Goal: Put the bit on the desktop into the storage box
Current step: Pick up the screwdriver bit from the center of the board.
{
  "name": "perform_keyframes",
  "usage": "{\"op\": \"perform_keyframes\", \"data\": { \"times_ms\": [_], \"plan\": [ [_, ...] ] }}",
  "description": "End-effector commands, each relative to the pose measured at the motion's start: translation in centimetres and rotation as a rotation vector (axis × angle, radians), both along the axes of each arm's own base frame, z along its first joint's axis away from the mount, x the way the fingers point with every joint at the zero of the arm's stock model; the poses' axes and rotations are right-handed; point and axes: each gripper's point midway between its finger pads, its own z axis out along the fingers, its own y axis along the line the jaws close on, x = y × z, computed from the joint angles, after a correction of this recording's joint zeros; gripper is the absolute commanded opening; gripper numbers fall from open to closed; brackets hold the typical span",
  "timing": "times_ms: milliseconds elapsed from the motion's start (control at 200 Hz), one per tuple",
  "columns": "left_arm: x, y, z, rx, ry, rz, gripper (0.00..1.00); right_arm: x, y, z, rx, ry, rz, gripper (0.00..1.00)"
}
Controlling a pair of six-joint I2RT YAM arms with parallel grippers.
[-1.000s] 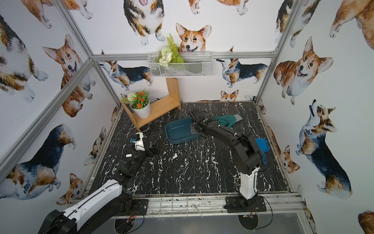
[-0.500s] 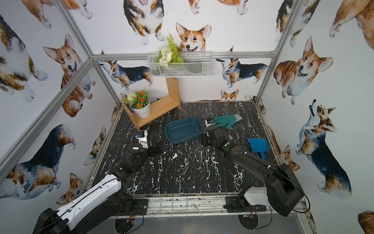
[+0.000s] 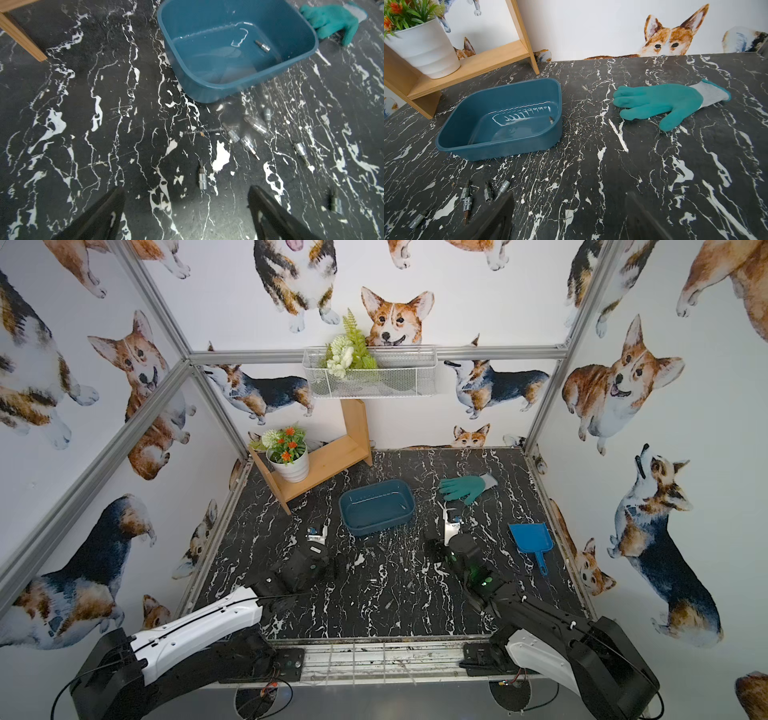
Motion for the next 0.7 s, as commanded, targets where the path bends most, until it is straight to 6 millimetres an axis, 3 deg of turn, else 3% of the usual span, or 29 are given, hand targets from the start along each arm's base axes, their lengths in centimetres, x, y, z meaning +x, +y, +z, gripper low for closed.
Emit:
{"op": "perform_keyframes", "data": {
  "times_ms": [0,470,696],
  "plan": [
    [-0.7,0.1,-1.3,0.028,0.051,0.014,0.94,0.7,-0.3,2.4,0.059,-0.093,-0.040,0.90],
    [-0.2,-2.1,-4.0,0.085,0.121,-0.023,0.68,0.2,-1.3,2.9,0.065,-0.111,-0.079,0.91],
    [0.2,-2.8,-5.4,0.132,0.143,-0.032,0.59,0.1,-1.6,2.9,0.065,-0.114,-0.089,0.91]
  ]
}}
